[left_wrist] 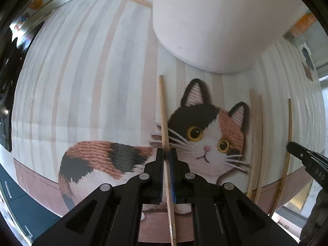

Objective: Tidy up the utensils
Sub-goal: 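Lower the left gripper and grasp a wooden chopstick while the right gripper grasps another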

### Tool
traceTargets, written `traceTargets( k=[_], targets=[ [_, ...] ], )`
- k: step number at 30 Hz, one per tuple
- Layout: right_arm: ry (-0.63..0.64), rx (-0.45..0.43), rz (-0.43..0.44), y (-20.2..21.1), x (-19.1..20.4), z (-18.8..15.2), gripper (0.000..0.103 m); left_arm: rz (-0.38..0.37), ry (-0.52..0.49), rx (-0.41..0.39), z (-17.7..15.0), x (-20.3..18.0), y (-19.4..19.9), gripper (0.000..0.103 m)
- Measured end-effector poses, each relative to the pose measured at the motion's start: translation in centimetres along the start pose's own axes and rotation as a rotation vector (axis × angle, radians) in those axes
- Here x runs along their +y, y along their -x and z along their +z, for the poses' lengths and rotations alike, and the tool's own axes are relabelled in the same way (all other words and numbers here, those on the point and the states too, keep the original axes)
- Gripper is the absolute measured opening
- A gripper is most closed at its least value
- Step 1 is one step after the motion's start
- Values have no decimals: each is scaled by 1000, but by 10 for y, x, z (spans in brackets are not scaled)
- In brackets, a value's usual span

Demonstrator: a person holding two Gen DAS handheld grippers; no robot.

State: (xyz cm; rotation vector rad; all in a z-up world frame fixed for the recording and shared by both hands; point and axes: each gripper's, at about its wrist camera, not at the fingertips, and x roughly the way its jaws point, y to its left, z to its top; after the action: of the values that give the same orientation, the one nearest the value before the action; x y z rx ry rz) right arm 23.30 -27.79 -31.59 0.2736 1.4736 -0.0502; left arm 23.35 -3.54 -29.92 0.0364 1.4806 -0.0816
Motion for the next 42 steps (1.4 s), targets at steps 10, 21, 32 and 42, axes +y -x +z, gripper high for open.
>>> traceTargets(
  k=[10,21,32,42],
  targets=[
    [92,68,-78,-5,23,-1,11,22,-58,38,-16,8,-6,7],
    [106,62,-118,-14,46,-7,9,29,-51,21,10,0,-17,6],
    [115,74,-144,-14,47,-2,10,15,-46,30,34,11,-12,7],
    [11,27,-73,-9,46,-6,7,52,-15,-121,29,17,26,5]
  ],
)
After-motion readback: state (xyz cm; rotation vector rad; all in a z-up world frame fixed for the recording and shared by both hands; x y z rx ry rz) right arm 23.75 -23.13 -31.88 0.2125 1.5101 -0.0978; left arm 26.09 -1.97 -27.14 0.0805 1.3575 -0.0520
